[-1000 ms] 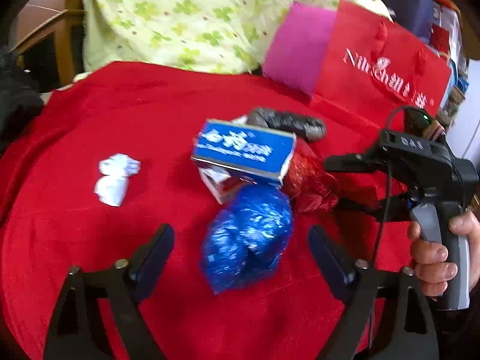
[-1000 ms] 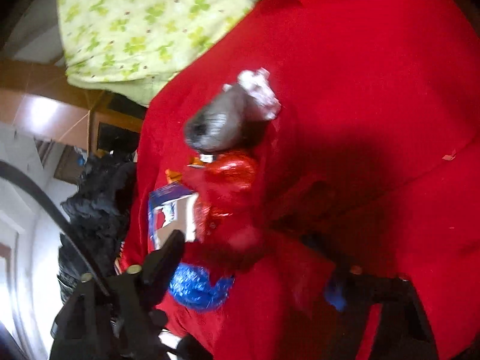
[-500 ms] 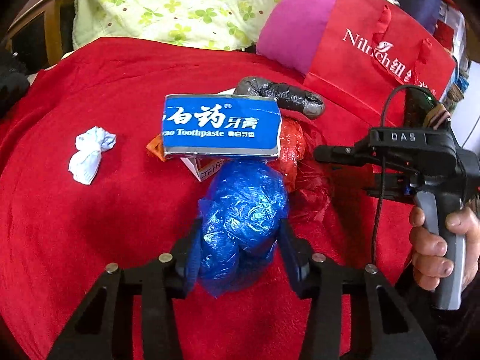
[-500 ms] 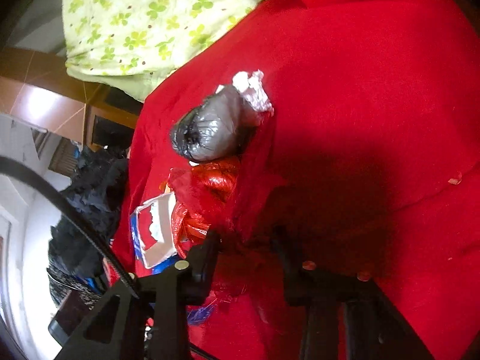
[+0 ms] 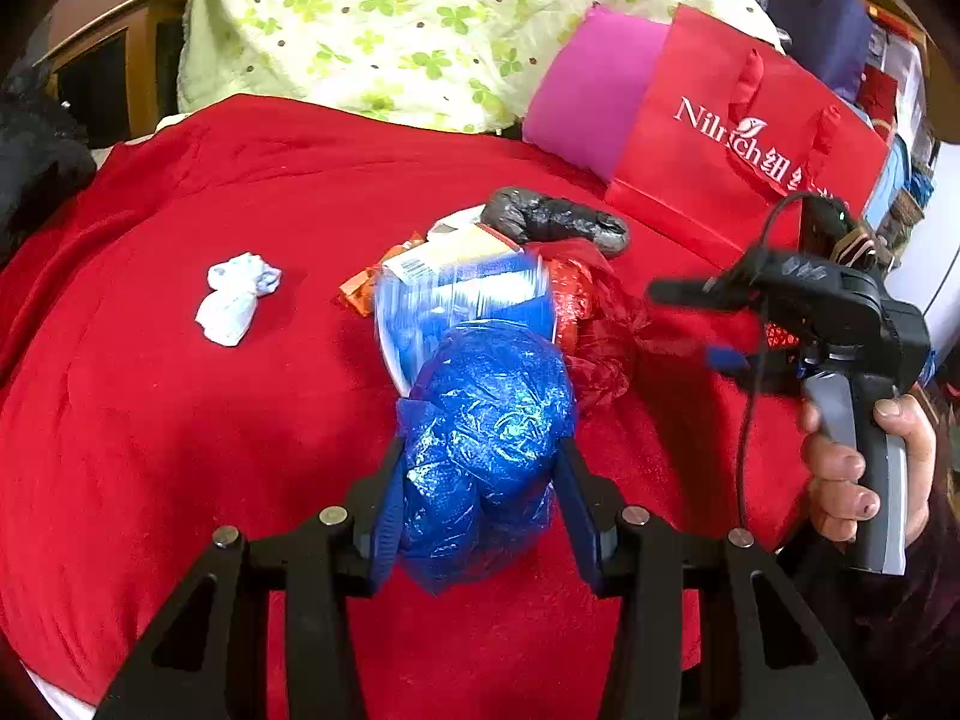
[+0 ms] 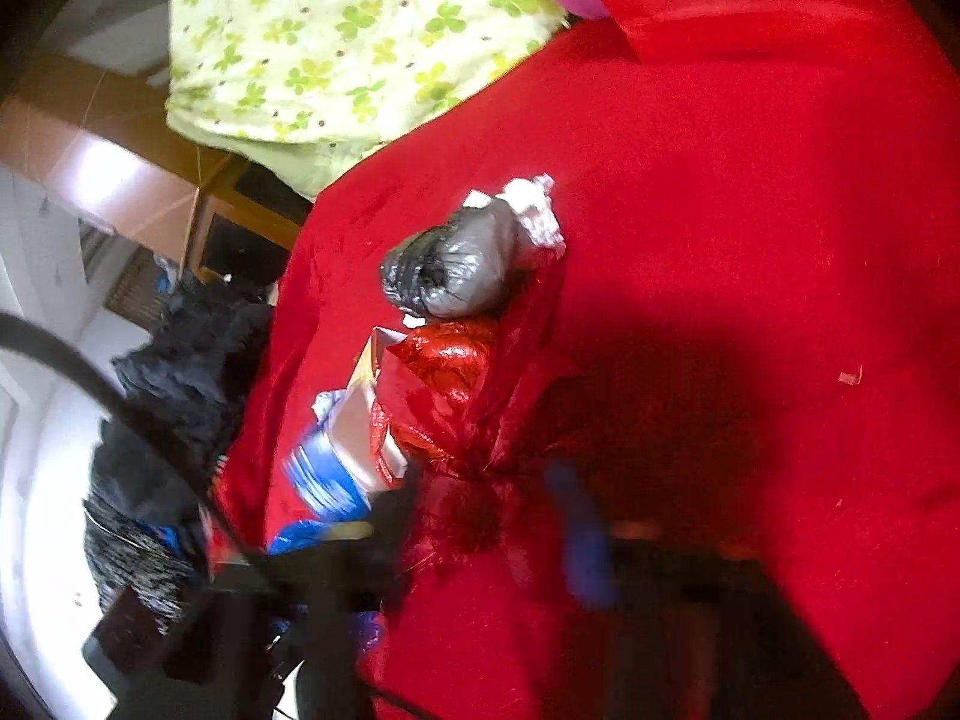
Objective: Collect trash
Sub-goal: 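Grasp the blue plastic bag with the left tool while the right tool grasps a red bag, then carry the blue bag to the red mesh basket while the right tool carries the red bag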
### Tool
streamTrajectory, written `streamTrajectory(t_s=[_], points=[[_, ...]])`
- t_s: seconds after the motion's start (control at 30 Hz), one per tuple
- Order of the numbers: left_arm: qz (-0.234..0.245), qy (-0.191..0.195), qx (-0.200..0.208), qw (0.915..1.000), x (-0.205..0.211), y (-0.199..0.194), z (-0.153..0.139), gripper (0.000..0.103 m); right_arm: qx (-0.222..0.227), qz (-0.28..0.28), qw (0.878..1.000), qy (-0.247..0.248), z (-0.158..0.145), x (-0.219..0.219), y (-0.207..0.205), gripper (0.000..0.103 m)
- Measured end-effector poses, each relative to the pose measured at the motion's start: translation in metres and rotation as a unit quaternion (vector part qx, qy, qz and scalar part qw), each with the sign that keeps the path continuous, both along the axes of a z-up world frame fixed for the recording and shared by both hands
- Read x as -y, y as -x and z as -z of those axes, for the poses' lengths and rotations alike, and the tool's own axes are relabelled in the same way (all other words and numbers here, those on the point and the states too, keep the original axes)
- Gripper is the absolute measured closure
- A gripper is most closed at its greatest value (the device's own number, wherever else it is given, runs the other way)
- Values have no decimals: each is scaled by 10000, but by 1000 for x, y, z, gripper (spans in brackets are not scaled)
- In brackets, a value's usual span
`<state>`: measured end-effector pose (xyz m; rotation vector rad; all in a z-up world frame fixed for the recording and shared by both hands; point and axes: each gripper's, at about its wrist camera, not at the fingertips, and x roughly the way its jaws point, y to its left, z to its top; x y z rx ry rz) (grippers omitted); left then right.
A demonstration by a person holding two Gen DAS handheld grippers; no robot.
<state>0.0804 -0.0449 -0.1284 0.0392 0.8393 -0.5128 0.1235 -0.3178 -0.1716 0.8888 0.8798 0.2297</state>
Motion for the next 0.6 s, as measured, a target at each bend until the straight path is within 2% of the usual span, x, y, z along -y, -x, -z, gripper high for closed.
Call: streamTrajectory(t_s=[0.17,0.2,0.27,0.33,0.4,0.47,0.6], points=[[-6,15,26,10000,-2,0,0,54,-47,72,9999,-86,12,4,-6,19],[1,34,24,10000,-1,1,-1,54,-54,32,10000,-70,13,-1,-10,29],[16,54,45,10000,-2,3,-2,54,-207,-113,9996,133,18,-14,-23,41],[33,62,63,10000,-2,4,-4,54,-265,-51,9993,252,22,-21,-29,46],[42,70,86,9999,-3,6,-8,54,-259,24,9992,312,22,-22,-32,65],[39,77,119,9999,-3,9,-13,54,-198,72,9990,391,19,-22,-31,69],[36,119,275,9995,-1,15,-28,54,267,90,9962,824,-7,-23,-10,71]])
